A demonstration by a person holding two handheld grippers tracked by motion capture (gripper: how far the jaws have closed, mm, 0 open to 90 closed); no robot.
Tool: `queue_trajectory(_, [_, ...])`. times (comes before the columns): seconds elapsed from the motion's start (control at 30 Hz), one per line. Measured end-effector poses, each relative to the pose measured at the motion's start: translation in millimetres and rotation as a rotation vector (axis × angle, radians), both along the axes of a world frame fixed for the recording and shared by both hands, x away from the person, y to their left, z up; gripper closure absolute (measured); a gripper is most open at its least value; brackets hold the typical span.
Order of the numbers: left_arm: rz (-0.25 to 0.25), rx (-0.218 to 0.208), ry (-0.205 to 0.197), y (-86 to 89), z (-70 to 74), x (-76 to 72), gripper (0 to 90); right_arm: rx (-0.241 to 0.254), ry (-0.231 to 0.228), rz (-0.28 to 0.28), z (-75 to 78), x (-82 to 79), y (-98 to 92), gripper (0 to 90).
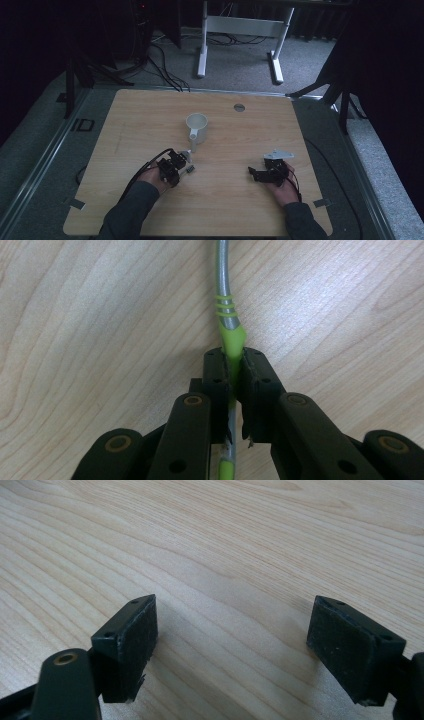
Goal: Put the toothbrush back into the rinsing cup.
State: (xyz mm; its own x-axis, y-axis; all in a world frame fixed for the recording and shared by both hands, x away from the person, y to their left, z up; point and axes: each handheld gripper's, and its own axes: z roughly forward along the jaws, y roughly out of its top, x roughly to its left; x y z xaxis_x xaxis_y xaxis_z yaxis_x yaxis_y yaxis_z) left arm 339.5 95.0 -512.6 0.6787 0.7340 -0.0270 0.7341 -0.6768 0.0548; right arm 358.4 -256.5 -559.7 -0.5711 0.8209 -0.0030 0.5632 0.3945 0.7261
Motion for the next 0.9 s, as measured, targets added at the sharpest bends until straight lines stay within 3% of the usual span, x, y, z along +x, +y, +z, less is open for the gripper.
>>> queue_trajectory(0.27, [0.006, -0.053, -0.016, 5.4, 7.5, 0.2, 82.6, 0.0, 0.0, 0.0, 0.0, 0.0, 0.0, 19.9])
queue_trajectory(0.9, [0.052, -0.166, -0.13, 14.5, 26.0, -0.3, 82.6, 0.0, 0.001, -0.001, 0.0, -0.1, 0.1, 19.9])
